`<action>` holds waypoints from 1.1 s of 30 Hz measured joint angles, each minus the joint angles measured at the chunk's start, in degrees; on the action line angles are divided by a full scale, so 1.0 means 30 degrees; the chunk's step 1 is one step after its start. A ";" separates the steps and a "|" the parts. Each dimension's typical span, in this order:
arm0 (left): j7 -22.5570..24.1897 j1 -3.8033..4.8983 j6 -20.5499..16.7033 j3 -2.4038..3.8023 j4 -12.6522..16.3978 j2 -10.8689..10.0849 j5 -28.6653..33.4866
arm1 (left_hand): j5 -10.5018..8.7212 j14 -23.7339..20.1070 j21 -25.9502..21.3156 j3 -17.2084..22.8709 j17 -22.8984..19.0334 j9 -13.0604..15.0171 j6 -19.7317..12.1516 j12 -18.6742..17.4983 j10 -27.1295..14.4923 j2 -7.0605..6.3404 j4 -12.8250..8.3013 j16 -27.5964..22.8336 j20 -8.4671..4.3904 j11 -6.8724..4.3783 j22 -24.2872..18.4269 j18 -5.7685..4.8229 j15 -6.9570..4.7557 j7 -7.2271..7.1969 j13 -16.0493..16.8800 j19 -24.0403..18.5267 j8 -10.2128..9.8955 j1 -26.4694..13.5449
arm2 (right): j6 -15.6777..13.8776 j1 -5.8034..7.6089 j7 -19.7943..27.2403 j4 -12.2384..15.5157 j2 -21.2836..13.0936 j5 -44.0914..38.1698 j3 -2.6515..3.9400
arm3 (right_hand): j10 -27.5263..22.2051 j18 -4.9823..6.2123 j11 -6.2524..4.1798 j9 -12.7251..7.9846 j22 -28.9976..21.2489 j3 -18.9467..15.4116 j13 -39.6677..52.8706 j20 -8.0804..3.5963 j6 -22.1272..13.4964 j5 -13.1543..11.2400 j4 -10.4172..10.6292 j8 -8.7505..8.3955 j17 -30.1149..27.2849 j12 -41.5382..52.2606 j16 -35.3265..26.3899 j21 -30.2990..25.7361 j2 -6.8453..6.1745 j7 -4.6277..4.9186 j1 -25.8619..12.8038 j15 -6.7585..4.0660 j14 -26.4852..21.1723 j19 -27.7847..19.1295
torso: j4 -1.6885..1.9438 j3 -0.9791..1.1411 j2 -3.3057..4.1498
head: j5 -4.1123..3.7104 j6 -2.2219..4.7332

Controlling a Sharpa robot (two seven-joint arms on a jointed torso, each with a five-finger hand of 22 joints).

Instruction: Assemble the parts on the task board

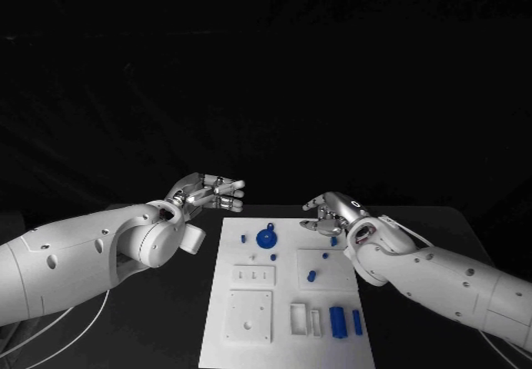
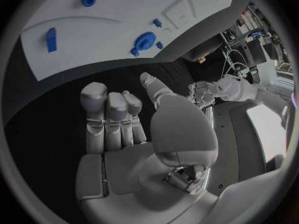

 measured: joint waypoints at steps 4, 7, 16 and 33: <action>0.0011 -0.0001 0.0004 -0.0001 -0.0103 -0.0115 0.0000 | 0.0000 0.0000 0.0000 0.0000 0.0000 0.0000 0.0000 0.0000 -0.0001 0.0000 0.0000 0.0000 0.0000 0.0000 0.0001 0.0000 0.0000 0.0000 -0.0001 0.0000 0.0000 0.0000 | 0.0019 -0.0362 0.1847 0.0116 -0.0992 0.1172 0.0320 | 0.0001 -0.0001 0.0000 -0.0001 0.0000 -0.0975 0.0047 0.0000 0.0087 0.0962 -0.0856 0.0000 0.0157 0.0008 0.0097 0.0466 0.0463 -0.0065 0.0287 0.0000 0.0000 0.0000 | -0.0249 0.0106 -0.0073 | 0.0119 0.0026; 0.0024 -0.0001 0.0016 -0.0001 -0.0165 -0.0165 0.0000 | 0.0000 0.0000 -0.0001 0.0000 0.0000 0.0000 0.0000 0.0000 0.0000 0.0000 0.0000 0.0000 0.0000 0.0000 0.0001 0.0000 0.0000 0.0000 -0.0001 0.0000 0.0000 0.0000 | 0.0123 -0.0625 0.3233 -0.0134 -0.1374 0.1930 0.0493 | 0.0002 -0.0002 0.0001 -0.0001 -0.0001 -0.1468 0.0021 0.0000 0.0203 0.1375 -0.1412 0.0000 0.0169 0.0008 0.0096 0.0467 0.0682 -0.0002 0.0406 0.0000 0.0000 0.0000 | -0.0414 0.0198 -0.0128 | 0.0172 0.0018; 0.0053 -0.0094 0.0053 -0.0013 -0.0375 -0.0153 0.0000 | 0.0000 0.0000 0.0000 0.0000 0.0000 0.0000 0.0000 0.0000 0.0000 -0.0001 -0.0001 0.0000 0.0000 0.0000 0.0003 -0.0001 0.0000 0.0000 -0.0003 0.0000 0.0000 0.0001 | 0.0450 -0.1414 0.6029 -0.1842 -0.2088 0.3350 0.0688 | 0.0002 -0.0001 0.0001 -0.0002 -0.0002 -0.2381 -0.0124 0.0000 0.0202 0.1784 -0.2210 0.0000 0.0128 -0.0215 0.0000 0.0467 0.1052 -0.0001 0.0646 0.0000 0.0001 0.0000 | -0.0707 0.0385 -0.0174 | 0.0004 -0.0053; 0.0053 -0.0267 0.0224 -0.0025 -0.0530 -0.0024 0.0000 | 0.0000 0.0000 0.0000 0.0052 0.0000 0.0000 0.0000 0.0000 -0.0001 -0.0001 -0.0053 0.0000 0.0000 0.0000 0.0006 -0.0001 0.0000 0.0000 -0.0006 0.0000 0.0000 0.0001 | 0.0756 -0.2094 0.7171 -0.5306 -0.0416 0.3823 0.0728 | 0.0003 0.0001 0.0001 -0.0005 -0.0003 -0.2642 -0.0180 0.0000 0.0198 0.1503 -0.2636 0.0000 0.0073 -0.0215 -0.0166 0.0467 0.1153 -0.0002 0.0748 0.0000 0.0000 0.0000 | -0.0493 0.0339 -0.0117 | -0.0287 -0.0357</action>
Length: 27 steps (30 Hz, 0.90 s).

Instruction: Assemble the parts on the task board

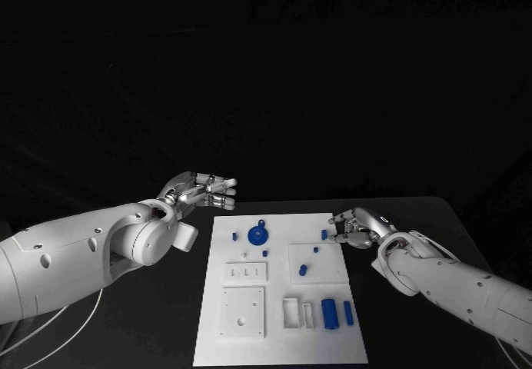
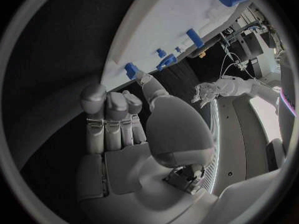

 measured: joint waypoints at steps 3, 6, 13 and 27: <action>-0.0001 -0.0030 0.0027 -0.0001 0.0016 0.0013 0.0000 | 0.0000 0.0000 0.0000 0.0000 -0.0001 0.0000 0.0000 0.0000 0.0000 0.0000 0.0000 0.0000 0.0000 0.0000 0.0000 0.0002 0.0000 0.0000 0.0000 0.0000 0.0000 0.0000 | -0.0004 -0.0131 0.0013 -0.0515 0.0354 0.0003 -0.0012 | 0.0000 -0.0001 0.0000 0.0000 -0.0001 -0.0001 0.0000 0.0000 -0.0001 -0.0063 -0.0001 0.0000 0.0000 0.0000 0.0000 0.0000 0.0000 -0.0001 0.0000 0.0000 0.0000 0.0000 | 0.0038 0.0011 0.0027 | -0.0044 -0.0049; -0.0002 -0.0050 0.0047 -0.0004 0.0017 0.0032 0.0000 | 0.0000 0.0000 0.0000 0.0000 -0.0001 0.0000 0.0000 0.0000 0.0000 0.0000 0.0000 0.0000 0.0000 0.0000 0.0001 0.0000 0.0000 0.0000 -0.0001 0.0000 0.0000 0.0000 | -0.0003 -0.0182 0.0034 -0.1029 0.0680 0.0004 -0.0013 | 0.0000 0.0000 0.0000 -0.0001 0.0000 -0.0053 0.0001 0.0000 -0.0001 -0.0381 -0.0052 0.0000 0.0000 0.0000 0.0000 0.0000 0.0001 -0.0001 0.0000 0.0000 0.0000 0.0000 | 0.0062 0.0009 0.0033 | -0.0046 -0.0115; -0.0002 -0.0069 0.0084 -0.0004 -0.0011 0.0076 -0.0001 | 0.0000 0.0000 0.0000 0.0000 0.0000 0.0000 0.0000 0.0000 0.0000 0.0000 0.0000 0.0000 0.0000 0.0000 0.0001 0.0001 0.0000 0.0000 -0.0001 0.0000 0.0000 0.0000 | 0.0104 -0.0204 0.0066 -0.1787 0.1030 0.0013 -0.0007 | -0.0006 0.0000 0.0006 -0.0002 -0.0001 -0.0066 0.0031 0.0000 -0.0003 -0.0499 -0.0065 0.0000 0.0018 0.0000 0.0000 0.0000 0.0076 -0.0001 0.0075 0.0000 0.0000 0.0000 | 0.0106 0.0011 0.0044 | -0.0071 -0.0205; -0.0002 -0.0076 0.0135 -0.0004 -0.0095 0.0155 -0.0001 | 0.0000 0.0000 0.0000 0.0000 0.0000 0.0000 0.0000 0.0000 0.0000 -0.0001 0.0000 0.0000 0.0000 0.0000 -0.0014 0.0001 0.0000 0.0000 -0.0003 0.0000 0.0000 0.0000 | 0.0328 -0.0195 0.0073 -0.2278 0.1523 0.0042 -0.0006 | -0.0069 -0.0001 0.0070 -0.0003 -0.0001 -0.0191 0.0136 0.0000 0.0168 -0.0499 -0.0189 0.0000 0.0126 0.0000 0.0000 -0.0001 0.0337 -0.0060 -0.0186 0.0000 0.0000 0.0000 | 0.0053 0.0022 0.0031 | -0.0016 -0.0302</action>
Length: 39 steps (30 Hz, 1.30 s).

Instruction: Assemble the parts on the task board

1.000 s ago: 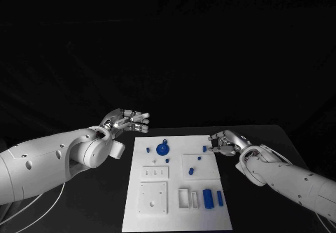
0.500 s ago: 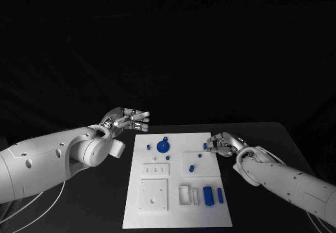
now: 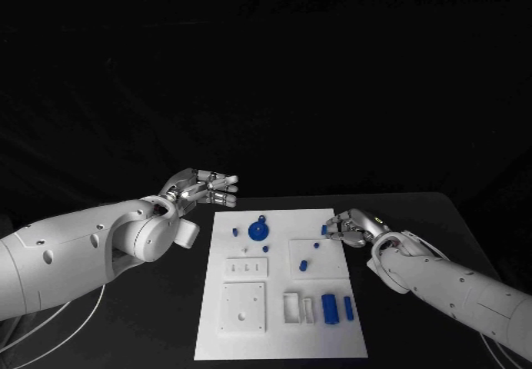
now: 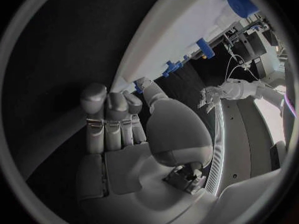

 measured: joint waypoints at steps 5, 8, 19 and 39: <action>0.0000 -0.0003 0.0009 0.0000 -0.0040 0.0021 0.0000 | 0.0000 0.0000 0.0000 0.0000 0.0000 0.0000 0.0000 0.0000 0.0000 0.0000 0.0000 0.0000 0.0000 0.0000 0.0001 0.0000 0.0001 0.0000 0.0000 0.0000 0.0000 0.0000 | 0.0157 0.0012 -0.0001 -0.0001 0.0076 0.0009 -0.0007 | 0.0001 0.0000 0.0000 0.0000 0.0000 -0.0015 -0.0001 -0.0001 0.0033 -0.0147 -0.0179 0.0000 0.0000 0.0076 0.0000 0.0000 0.0125 0.0017 -0.0125 0.0000 -0.0001 0.0000 | 0.0000 0.0002 -0.0004 | -0.0029 -0.0022; 0.0000 -0.0004 0.0012 0.0000 -0.0057 0.0031 0.0000 | 0.0000 0.0000 0.0000 0.0000 0.0000 0.0000 0.0000 0.0000 0.0000 0.0000 0.0000 0.0000 0.0000 0.0000 0.0001 0.0000 0.0001 0.0000 -0.0001 0.0000 0.0000 0.0000 | 0.0244 0.0024 -0.0003 -0.0001 0.0107 0.0017 -0.0007 | 0.0001 0.0000 0.0000 0.0000 0.0000 -0.0065 -0.0001 0.0000 0.0034 -0.0147 -0.0229 0.0000 -0.0001 0.0076 0.0000 0.0000 0.0182 0.0018 -0.0068 0.0000 0.0000 0.0000 | -0.0005 0.0013 -0.0004 | -0.0005 -0.0024; 0.0000 -0.0006 0.0030 0.0000 -0.0081 0.0046 -0.0002 | 0.0000 0.0000 0.0000 0.0000 0.0000 0.0000 0.0000 0.0000 0.0000 0.0000 0.0000 0.0000 0.0000 0.0000 0.0003 0.0000 0.0000 0.0000 -0.0001 0.0000 0.0000 0.0000 | 0.0365 0.0038 -0.0026 0.0038 0.0123 0.0041 -0.0012 | 0.0002 0.0001 0.0000 -0.0001 0.0000 -0.0389 -0.0001 0.0000 0.0032 -0.0147 -0.0332 0.0000 -0.0005 0.0075 0.0000 0.0000 0.0282 0.0017 -0.0122 0.0000 0.0000 0.0001 | -0.0031 0.0035 -0.0005 | 0.0024 -0.0060; -0.0006 -0.0008 0.0054 -0.0001 -0.0082 0.0021 -0.0002 | 0.0000 0.0000 0.0000 0.0000 0.0000 0.0000 0.0000 0.0000 0.0000 0.0000 0.0000 0.0000 0.0000 0.0000 0.0006 0.0000 0.0000 0.0000 -0.0002 0.0000 0.0000 0.0000 | 0.0211 0.0009 -0.0458 0.0534 0.0001 0.0199 -0.0038 | 0.0004 -0.0001 0.0000 -0.0001 -0.0001 -0.3687 -0.0077 0.0000 0.0138 0.0054 0.1216 0.0000 -0.0010 0.0075 0.0000 -0.0101 0.0379 -0.0111 -0.0024 0.0000 0.0000 0.0000 | -0.0024 0.0037 -0.0009 | -0.0015 -0.0040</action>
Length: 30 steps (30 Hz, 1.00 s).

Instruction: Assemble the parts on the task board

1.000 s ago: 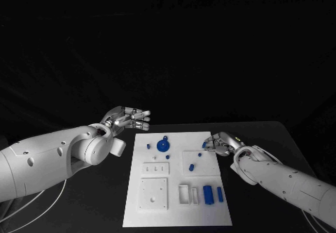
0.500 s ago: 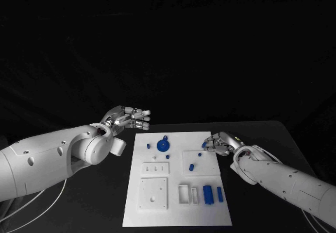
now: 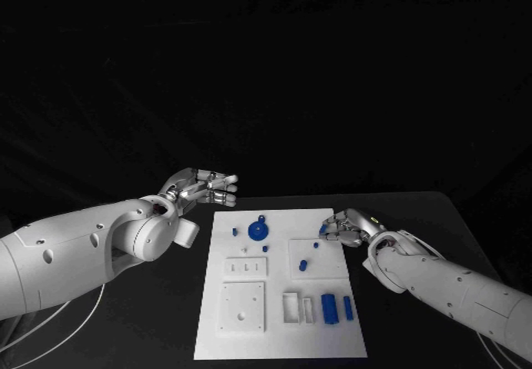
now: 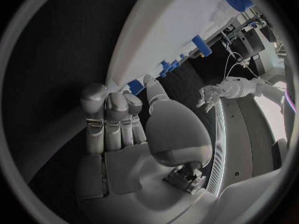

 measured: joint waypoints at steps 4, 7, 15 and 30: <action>-0.0003 0.0000 0.0012 0.0000 0.0000 0.0000 -0.0001 | 0.0000 0.0000 0.0000 0.0000 0.0000 0.0000 0.0000 0.0000 0.0000 0.0000 0.0000 0.0000 0.0000 0.0000 0.0000 0.0000 0.0000 0.0000 0.0000 0.0000 0.0000 0.0000 | -0.0156 -0.0014 -0.0270 0.0030 0.0018 -0.0002 -0.0010 | -0.0012 0.0000 -0.0015 0.0064 0.0000 -0.0081 0.0000 0.0000 0.0450 -0.0003 0.0079 0.0000 0.0006 0.0000 0.0000 -0.0069 -0.0002 -0.0147 0.0000 0.0001 0.0002 0.0000 | 0.0011 -0.0015 0.0000 | -0.0029 0.0035; -0.0006 0.0000 0.0018 0.0000 0.0000 -0.0006 -0.0002 | 0.0000 0.0000 0.0000 0.0000 0.0000 0.0000 0.0000 0.0000 0.0000 0.0000 0.0000 0.0000 0.0000 0.0000 0.0001 0.0000 0.0000 0.0000 0.0000 0.0000 0.0000 0.0000 | -0.0293 -0.0021 -0.0493 0.0034 0.0026 -0.0035 -0.0016 | -0.0116 0.0000 -0.0116 0.0081 0.0000 -0.0075 0.0000 0.0001 0.0787 -0.0084 0.0193 0.0000 0.0033 -0.0001 -0.0001 -0.0069 -0.0006 -0.0214 0.0003 0.0001 0.0000 0.0000 | 0.0011 -0.0026 0.0000 | -0.0033 0.0040; -0.0016 -0.0001 0.0040 -0.0001 0.0002 -0.0011 -0.0003 | 0.0000 0.0001 0.0000 0.0000 0.0000 0.0001 0.0000 0.0000 0.0000 0.0000 0.0000 0.0000 0.0000 0.0000 0.0001 0.0000 0.0000 0.0000 -0.0001 0.0000 0.0000 0.0000 | -0.0701 -0.0033 -0.1111 0.0034 0.0129 -0.0195 -0.0021 | -0.0045 0.0002 -0.0255 0.0147 0.0000 0.0262 0.0035 0.0000 0.1541 -0.0574 0.0346 -0.0001 0.0113 -0.0001 -0.0001 -0.0069 0.0139 -0.0440 0.0160 -0.0026 0.0026 0.0000 | 0.0011 -0.0026 0.0002 | -0.0044 0.0040; -0.0020 -0.0003 0.0164 -0.0002 -0.0028 0.0025 -0.0004 | 0.0000 0.0000 0.0000 0.0000 0.0000 0.0001 0.0000 0.0000 0.0000 0.0000 0.0000 0.0000 0.0000 0.0000 -0.0023 0.0000 0.0000 0.0000 -0.0001 0.0000 0.0000 0.0000 | -0.1320 -0.0032 -0.1847 -0.0003 0.0563 -0.0573 -0.0018 | 0.0024 0.0001 -0.0325 0.0199 0.0000 0.0326 0.0077 -0.0070 0.1915 -0.0573 0.0369 0.0000 0.0270 -0.0001 0.0095 -0.0069 0.0241 -0.0545 0.0057 -0.0068 0.0069 0.0070 | 0.0011 -0.0013 0.0004 | -0.0123 0.0011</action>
